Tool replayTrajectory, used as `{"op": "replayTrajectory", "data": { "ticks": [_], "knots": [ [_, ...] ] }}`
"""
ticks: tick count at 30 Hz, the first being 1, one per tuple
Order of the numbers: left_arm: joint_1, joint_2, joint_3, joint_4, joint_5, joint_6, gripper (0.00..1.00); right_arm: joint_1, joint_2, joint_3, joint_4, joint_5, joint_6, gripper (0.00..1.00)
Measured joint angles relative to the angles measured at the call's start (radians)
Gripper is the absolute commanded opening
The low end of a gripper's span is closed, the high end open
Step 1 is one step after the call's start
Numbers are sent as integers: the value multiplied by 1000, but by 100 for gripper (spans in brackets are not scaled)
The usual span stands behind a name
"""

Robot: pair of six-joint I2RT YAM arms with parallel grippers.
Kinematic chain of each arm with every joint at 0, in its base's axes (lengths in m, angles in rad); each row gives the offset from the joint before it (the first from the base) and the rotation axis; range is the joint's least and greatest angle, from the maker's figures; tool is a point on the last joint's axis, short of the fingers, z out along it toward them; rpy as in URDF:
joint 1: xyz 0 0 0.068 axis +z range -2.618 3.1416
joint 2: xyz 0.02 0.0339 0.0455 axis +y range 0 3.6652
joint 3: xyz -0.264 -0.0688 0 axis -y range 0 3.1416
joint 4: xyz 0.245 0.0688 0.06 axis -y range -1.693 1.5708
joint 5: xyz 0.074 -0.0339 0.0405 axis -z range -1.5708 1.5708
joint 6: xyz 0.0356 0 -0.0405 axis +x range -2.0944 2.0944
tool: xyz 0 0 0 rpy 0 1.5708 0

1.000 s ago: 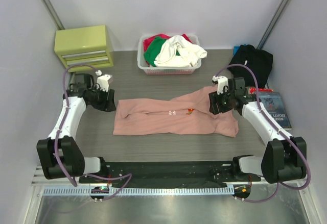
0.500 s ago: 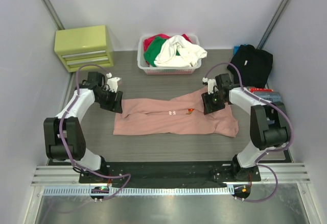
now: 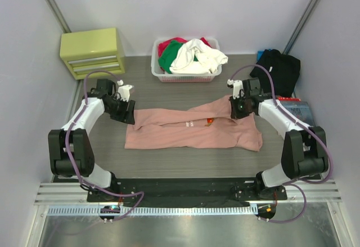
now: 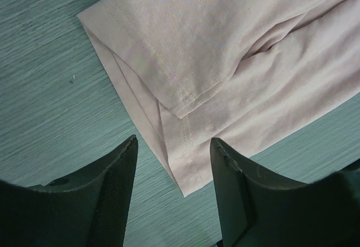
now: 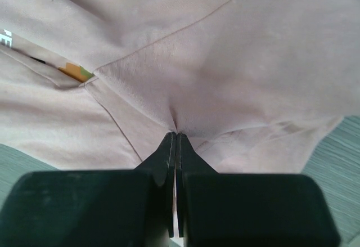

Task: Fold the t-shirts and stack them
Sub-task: Fold the other side of the tshirt into a rectangle

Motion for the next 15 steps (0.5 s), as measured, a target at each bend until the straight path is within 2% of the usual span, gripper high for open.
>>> {"op": "replayTrajectory", "data": {
  "ticks": [4, 15],
  "knots": [
    [0, 0, 0, 1, 0, 0, 56, -15, -55, 0, -29, 6, -14, 1],
    [0, 8, 0, 3, -1, 4, 56, -66, -27, 0, -97, -43, -14, 1]
  ]
}}
